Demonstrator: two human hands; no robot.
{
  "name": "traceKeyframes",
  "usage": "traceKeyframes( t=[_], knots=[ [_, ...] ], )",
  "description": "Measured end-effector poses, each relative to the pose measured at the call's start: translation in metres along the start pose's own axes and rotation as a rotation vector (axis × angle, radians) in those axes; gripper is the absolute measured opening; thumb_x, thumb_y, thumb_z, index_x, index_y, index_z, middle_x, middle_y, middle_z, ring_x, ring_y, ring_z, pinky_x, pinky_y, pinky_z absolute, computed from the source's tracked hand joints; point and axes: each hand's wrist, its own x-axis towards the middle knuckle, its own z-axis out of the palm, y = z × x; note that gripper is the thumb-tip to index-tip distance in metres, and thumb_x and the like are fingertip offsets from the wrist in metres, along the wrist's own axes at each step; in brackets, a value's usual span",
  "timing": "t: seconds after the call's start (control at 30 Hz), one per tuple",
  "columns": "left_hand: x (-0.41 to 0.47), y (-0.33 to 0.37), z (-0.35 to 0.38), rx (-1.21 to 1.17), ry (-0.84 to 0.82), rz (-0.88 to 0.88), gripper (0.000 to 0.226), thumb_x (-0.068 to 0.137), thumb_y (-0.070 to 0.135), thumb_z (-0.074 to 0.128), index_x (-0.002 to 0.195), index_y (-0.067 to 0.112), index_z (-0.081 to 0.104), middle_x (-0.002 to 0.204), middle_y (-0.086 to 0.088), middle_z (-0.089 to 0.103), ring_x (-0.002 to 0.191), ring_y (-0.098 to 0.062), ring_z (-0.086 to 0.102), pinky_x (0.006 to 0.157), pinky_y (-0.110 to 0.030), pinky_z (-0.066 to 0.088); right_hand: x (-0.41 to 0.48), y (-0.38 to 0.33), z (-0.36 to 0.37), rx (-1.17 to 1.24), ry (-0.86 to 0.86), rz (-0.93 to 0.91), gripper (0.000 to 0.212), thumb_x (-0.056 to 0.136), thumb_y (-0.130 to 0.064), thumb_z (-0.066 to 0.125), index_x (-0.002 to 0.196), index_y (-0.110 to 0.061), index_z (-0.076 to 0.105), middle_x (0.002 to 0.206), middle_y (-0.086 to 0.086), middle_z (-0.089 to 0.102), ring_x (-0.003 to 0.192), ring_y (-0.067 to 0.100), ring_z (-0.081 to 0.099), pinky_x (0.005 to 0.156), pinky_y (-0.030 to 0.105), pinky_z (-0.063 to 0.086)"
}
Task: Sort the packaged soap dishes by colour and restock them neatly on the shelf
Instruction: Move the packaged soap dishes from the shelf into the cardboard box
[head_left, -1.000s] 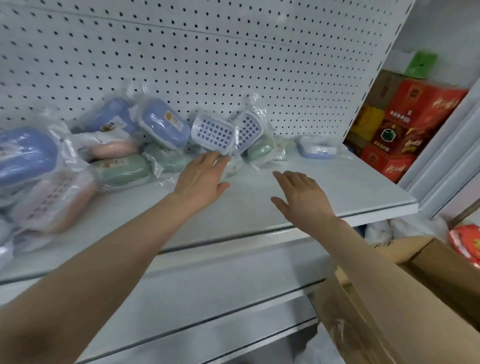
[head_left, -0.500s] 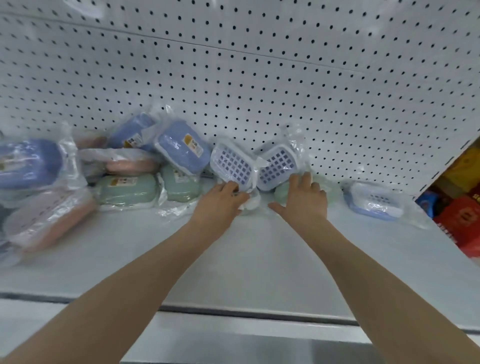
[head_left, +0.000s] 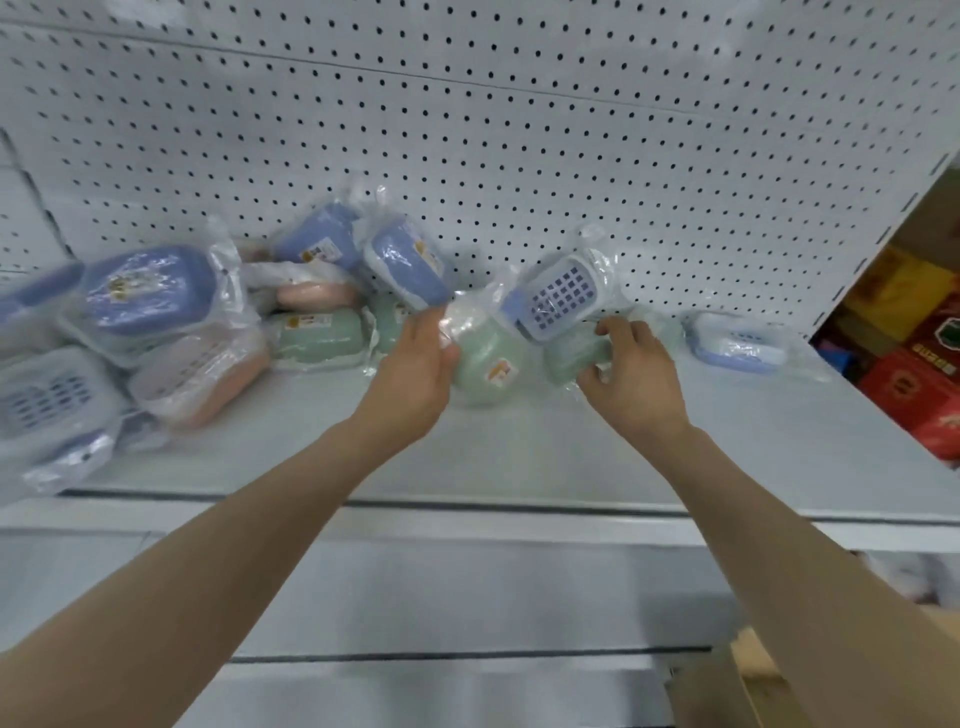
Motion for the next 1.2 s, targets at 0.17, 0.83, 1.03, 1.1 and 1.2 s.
traceKeyframes(
  t=[0.17, 0.83, 1.03, 1.1, 1.2],
  knots=[
    [-0.037, -0.012, -0.023, -0.19, 0.029, -0.321, 0.07, 0.09, 0.021, 0.042, 0.15, 0.036, 0.009, 0.144, -0.006, 0.037, 0.092, -0.028, 0.062, 0.076, -0.047, 0.057, -0.045, -0.008, -0.016, -0.007, -0.043, 0.068, 0.032, 0.084, -0.016, 0.051, 0.114, -0.01, 0.059, 0.106, 0.018, 0.057, 0.081, 0.039, 0.058, 0.068, 0.041, 0.049],
    [-0.05, -0.024, -0.02, 0.643, -0.286, -0.002, 0.091, 0.066, 0.079, 0.048, 0.138, 0.025, 0.04, 0.123, -0.009, 0.055, 0.109, -0.033, 0.043, 0.098, -0.04, 0.04, -0.073, -0.051, -0.026, -0.266, -0.325, 0.283, 0.067, 0.078, -0.048, 0.063, 0.136, -0.02, 0.041, 0.115, 0.015, 0.049, 0.101, 0.036, 0.05, 0.085, 0.041, 0.043],
    [-0.094, -0.007, -0.036, 0.542, -0.086, 0.04, 0.089, 0.064, 0.066, 0.065, 0.137, 0.019, 0.046, 0.118, -0.008, 0.055, 0.105, -0.034, 0.05, 0.09, -0.042, 0.042, -0.106, -0.057, -0.043, -0.145, -0.151, 0.143, 0.066, 0.068, -0.039, 0.071, 0.127, -0.016, 0.054, 0.105, 0.015, 0.053, 0.089, 0.038, 0.053, 0.078, 0.044, 0.047],
    [-0.111, 0.002, -0.045, 0.527, -0.02, 0.037, 0.087, 0.066, 0.059, 0.073, 0.137, 0.018, 0.047, 0.116, -0.009, 0.054, 0.102, -0.034, 0.053, 0.087, -0.042, 0.043, -0.114, -0.06, -0.048, -0.122, -0.134, 0.109, 0.066, 0.066, -0.041, 0.069, 0.126, -0.016, 0.055, 0.105, 0.015, 0.053, 0.088, 0.038, 0.053, 0.077, 0.044, 0.048],
    [-0.144, 0.017, -0.058, 0.519, 0.038, -0.003, 0.085, 0.067, 0.059, 0.072, 0.137, 0.018, 0.046, 0.117, -0.009, 0.054, 0.1, -0.033, 0.054, 0.086, -0.043, 0.045, -0.133, -0.069, -0.059, -0.072, -0.106, 0.054, 0.067, 0.065, -0.045, 0.062, 0.124, -0.013, 0.056, 0.105, 0.017, 0.054, 0.087, 0.04, 0.053, 0.076, 0.046, 0.049]
  ],
)
